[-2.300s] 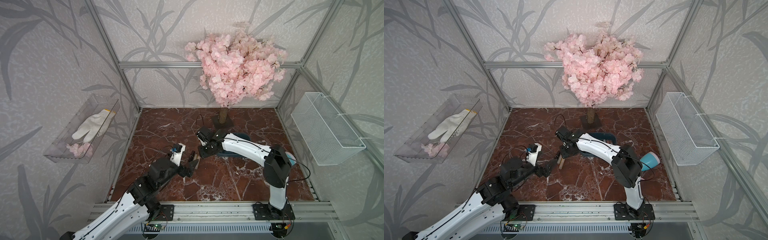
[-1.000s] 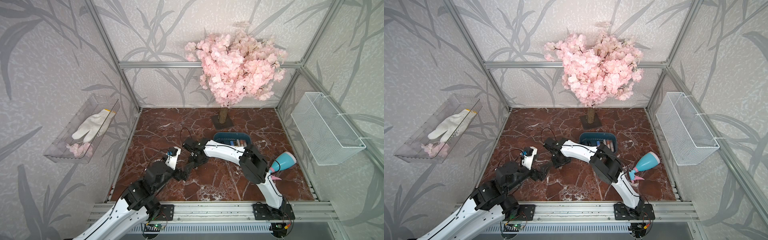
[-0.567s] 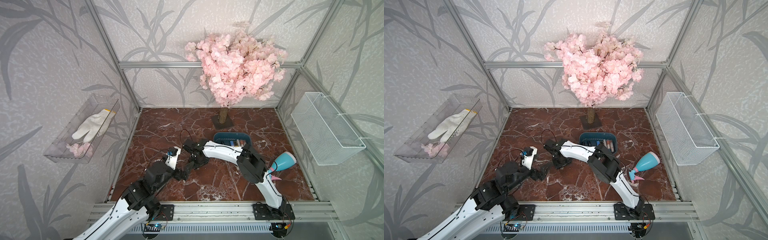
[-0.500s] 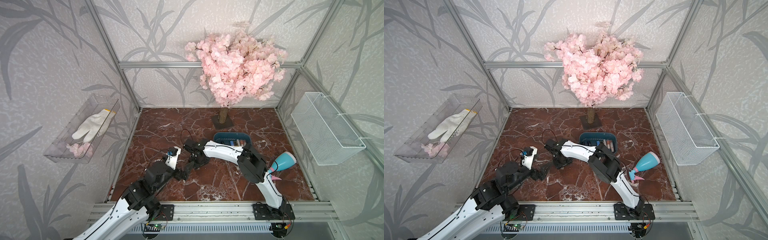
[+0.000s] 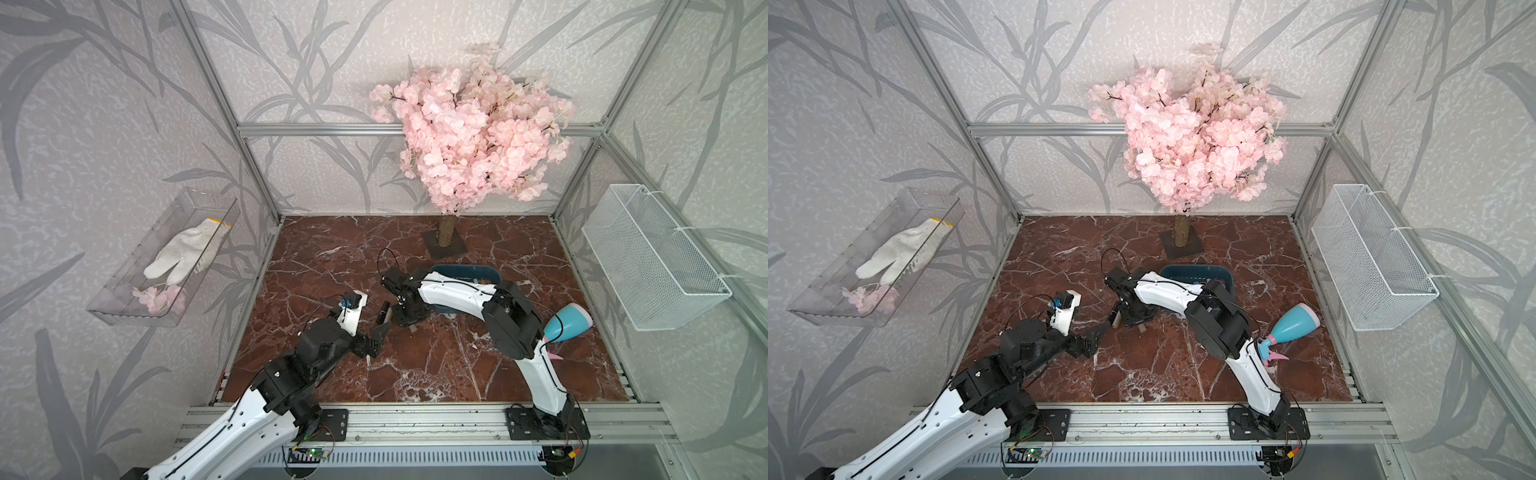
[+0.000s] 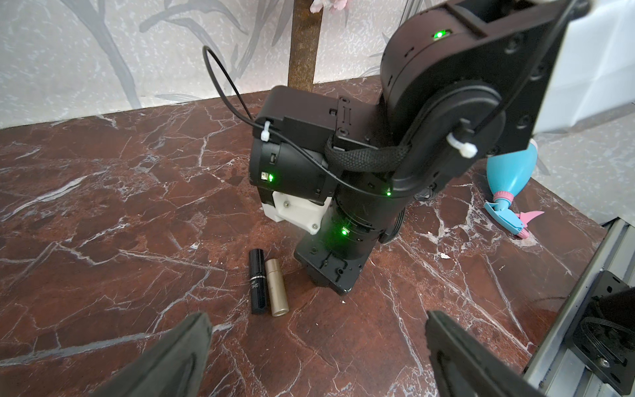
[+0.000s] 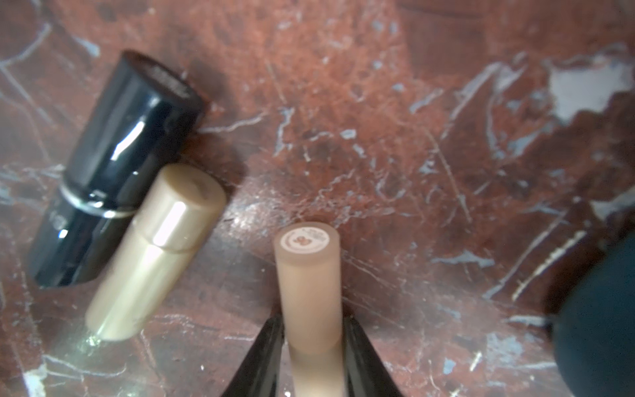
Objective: Put the lipstick into the storage box
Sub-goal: Pick up the lipstick at the center of the board, then place the lipstick in the storage box.
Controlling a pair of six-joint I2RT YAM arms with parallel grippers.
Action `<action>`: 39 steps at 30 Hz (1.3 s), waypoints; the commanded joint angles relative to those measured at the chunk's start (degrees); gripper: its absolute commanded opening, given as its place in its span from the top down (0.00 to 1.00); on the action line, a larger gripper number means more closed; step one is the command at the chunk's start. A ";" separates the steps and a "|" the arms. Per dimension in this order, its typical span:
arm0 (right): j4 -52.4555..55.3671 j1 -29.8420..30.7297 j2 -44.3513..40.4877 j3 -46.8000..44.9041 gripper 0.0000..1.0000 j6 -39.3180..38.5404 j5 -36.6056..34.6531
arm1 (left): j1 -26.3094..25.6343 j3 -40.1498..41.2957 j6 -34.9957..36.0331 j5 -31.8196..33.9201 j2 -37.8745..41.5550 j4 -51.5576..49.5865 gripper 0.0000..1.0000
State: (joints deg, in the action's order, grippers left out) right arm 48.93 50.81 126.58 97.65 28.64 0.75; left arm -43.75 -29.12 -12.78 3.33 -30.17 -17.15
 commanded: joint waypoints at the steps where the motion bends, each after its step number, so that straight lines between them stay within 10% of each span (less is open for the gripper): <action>1: -0.85 -0.73 0.22 -0.01 0.76 -1.13 -1.02 | 0.28 -0.42 0.98 -0.34 -0.45 1.70 0.00; 19: 2.15 -1.40 -11.35 2.05 0.80 -1.04 -0.70 | 0.26 -0.53 1.81 -2.25 -3.95 7.43 0.00; 39: 1.65 -19.76 -20.02 -5.62 0.80 -6.64 1.44 | 0.56 -12.07 8.63 -13.80 -28.89 16.91 0.00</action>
State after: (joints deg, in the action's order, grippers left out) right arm 49.60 32.53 108.49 93.08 24.32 2.39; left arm -43.62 -38.63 -6.20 -7.25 -56.86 -2.48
